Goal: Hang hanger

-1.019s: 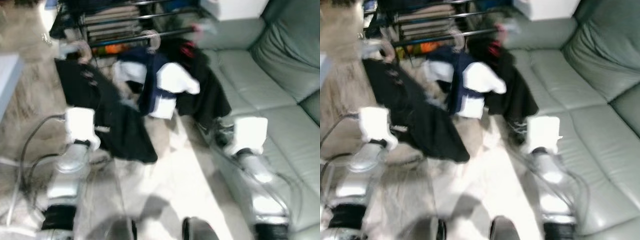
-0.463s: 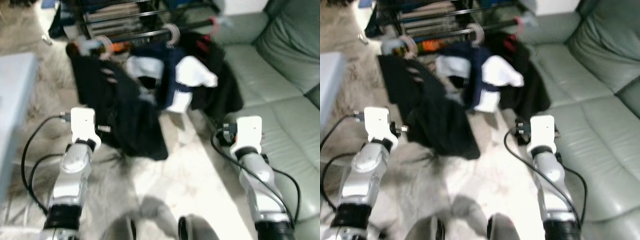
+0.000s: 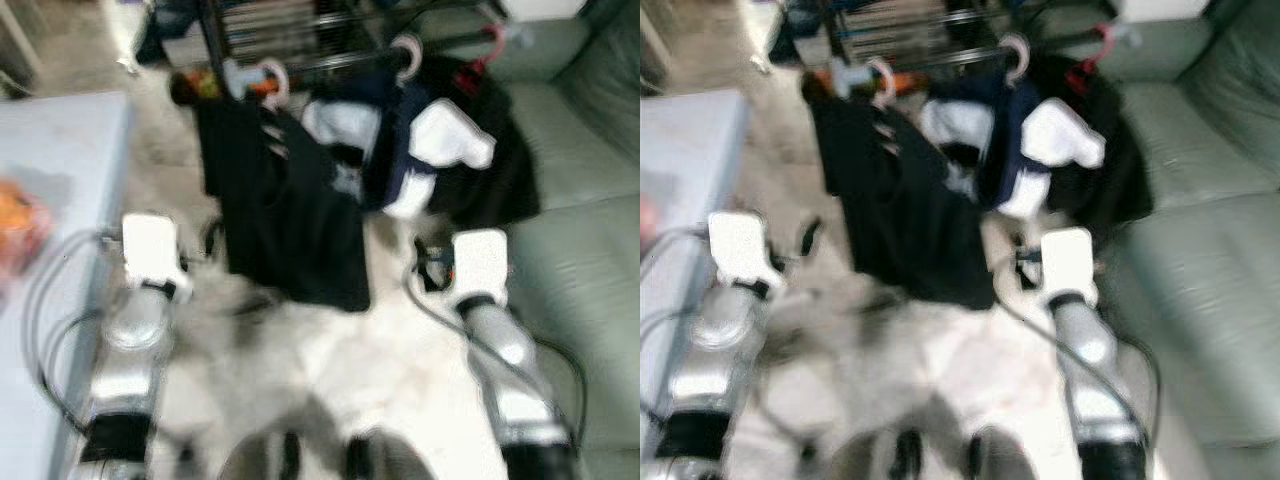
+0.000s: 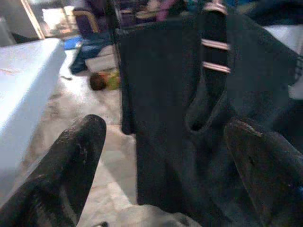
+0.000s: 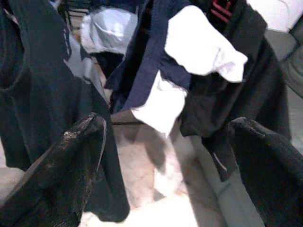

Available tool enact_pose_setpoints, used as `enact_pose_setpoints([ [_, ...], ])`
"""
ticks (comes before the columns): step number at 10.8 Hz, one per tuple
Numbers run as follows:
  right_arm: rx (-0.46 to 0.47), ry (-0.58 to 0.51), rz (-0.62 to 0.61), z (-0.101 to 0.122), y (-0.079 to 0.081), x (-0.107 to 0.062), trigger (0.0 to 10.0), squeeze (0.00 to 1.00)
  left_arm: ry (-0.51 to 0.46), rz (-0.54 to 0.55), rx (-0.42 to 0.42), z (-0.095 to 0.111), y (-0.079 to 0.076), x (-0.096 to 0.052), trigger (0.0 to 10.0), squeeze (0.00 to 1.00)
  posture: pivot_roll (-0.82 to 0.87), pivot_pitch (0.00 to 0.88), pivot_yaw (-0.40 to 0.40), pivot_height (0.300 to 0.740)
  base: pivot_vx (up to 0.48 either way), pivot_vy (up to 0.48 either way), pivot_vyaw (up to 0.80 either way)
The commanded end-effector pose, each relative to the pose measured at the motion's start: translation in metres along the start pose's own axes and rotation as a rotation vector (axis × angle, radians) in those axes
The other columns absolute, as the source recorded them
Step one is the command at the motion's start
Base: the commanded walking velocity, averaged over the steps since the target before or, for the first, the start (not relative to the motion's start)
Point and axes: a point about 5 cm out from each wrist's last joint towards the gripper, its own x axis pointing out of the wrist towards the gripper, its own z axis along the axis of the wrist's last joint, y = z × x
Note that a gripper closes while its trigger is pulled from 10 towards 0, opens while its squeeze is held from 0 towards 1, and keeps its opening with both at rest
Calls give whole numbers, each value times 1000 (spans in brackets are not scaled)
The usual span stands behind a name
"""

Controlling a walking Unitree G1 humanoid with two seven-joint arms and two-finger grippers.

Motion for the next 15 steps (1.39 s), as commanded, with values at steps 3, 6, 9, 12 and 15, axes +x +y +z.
enact_pose_setpoints([
  [3, -3, -21, 8, 3, 1, -1, 10000, 0, -11, -5, 21, 4, 2, -1, 10000, 0, -61, 127, 16, 740, 0, 0, 800],
  [6, 1, -25, 9, 3, 1, 0, 10000, 0, -22, -17, 23, 4, 1, 0, 10000, 0, -60, 121, 14, 740, 0, 0, 654],
  [9, 5, -32, 5, 3, -1, 1, 10000, 0, -37, -30, 18, 5, 0, -1, 10000, 0, -61, 119, 12, 740, 0, 0, 0],
  [12, -28, -45, 25, 5, 1, 1, 10000, 0, -48, -37, 11, 6, -1, -1, 10000, 0, -62, 118, 11, 740, 0, 0, 267],
  [15, -13, -50, 28, 6, 2, 1, 10000, 0, -56, -47, 6, 6, -2, -2, 10000, 0, -64, 119, 9, 740, 392, 0, 267],
])
